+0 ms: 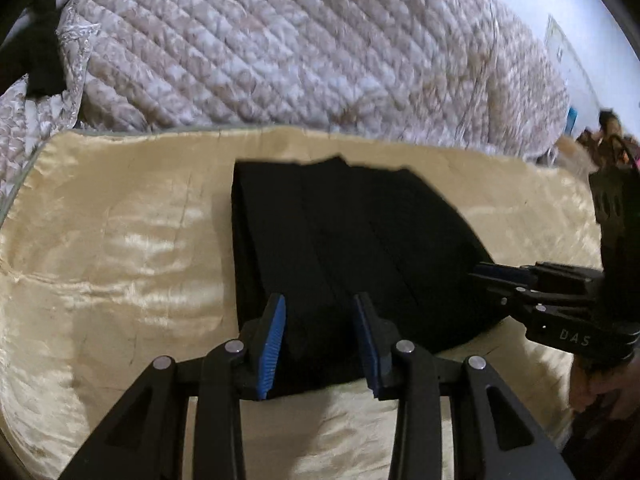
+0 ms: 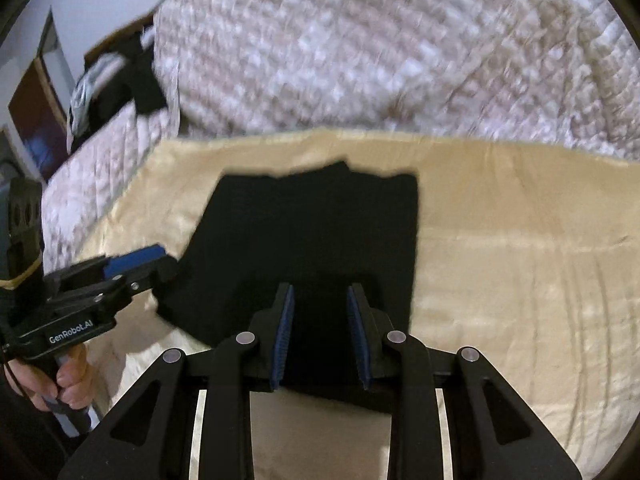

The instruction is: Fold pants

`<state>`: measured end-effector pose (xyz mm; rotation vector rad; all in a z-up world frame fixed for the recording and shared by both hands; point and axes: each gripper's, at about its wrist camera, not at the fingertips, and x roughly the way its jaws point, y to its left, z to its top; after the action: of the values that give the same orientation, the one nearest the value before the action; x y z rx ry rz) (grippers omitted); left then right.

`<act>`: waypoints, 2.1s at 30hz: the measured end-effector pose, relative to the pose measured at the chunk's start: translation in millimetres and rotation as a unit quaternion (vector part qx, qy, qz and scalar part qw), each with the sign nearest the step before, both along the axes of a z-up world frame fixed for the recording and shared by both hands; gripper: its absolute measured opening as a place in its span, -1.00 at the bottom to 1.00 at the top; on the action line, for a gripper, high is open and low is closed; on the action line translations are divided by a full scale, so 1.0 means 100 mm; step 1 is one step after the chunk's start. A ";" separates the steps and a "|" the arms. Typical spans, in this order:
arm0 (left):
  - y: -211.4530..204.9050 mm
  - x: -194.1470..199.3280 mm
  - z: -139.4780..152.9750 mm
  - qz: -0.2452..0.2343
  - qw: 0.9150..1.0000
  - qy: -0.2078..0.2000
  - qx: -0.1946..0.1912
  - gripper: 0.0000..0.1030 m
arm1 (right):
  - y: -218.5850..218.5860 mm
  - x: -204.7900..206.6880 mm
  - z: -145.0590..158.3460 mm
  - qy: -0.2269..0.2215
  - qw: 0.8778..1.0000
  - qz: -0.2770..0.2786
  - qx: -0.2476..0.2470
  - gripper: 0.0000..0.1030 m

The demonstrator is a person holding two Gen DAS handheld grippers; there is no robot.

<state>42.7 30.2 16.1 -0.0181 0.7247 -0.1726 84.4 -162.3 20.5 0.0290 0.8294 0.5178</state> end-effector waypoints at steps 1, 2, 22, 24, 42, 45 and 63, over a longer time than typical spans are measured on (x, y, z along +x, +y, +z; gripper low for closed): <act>0.00 -0.01 -0.01 0.001 1.000 -0.003 0.005 -0.24 | 0.01 0.01 -0.07 0.011 1.000 0.002 -0.008 -0.46; 0.01 -0.02 -0.01 0.003 1.000 -0.006 0.007 -0.24 | 0.00 0.01 -0.09 0.010 1.000 0.002 -0.003 -0.46; -0.02 -0.24 0.09 0.038 0.999 -0.010 0.020 -0.25 | -0.09 -0.24 0.06 -0.028 0.999 0.009 -0.016 -0.46; -0.02 -0.26 0.09 0.040 0.999 -0.012 0.023 -0.25 | -0.09 -0.26 0.06 -0.030 0.999 0.007 -0.017 -0.46; -0.13 -0.39 -0.10 0.042 0.998 0.013 0.041 -0.25 | -0.16 -0.51 -0.03 -0.027 0.999 0.005 -0.028 -0.43; -0.13 -0.38 -0.17 0.044 0.998 0.023 0.045 -0.24 | -0.17 -0.49 -0.10 -0.008 0.999 0.002 -0.033 -0.43; -0.12 -0.35 -0.31 0.037 0.997 0.039 0.051 0.19 | -0.14 -0.46 -0.26 0.017 0.997 -0.004 -0.071 -0.11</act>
<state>7.8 17.9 -15.0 0.0452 0.8088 -0.0637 38.5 -176.0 -5.5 -0.0897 0.8963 0.4508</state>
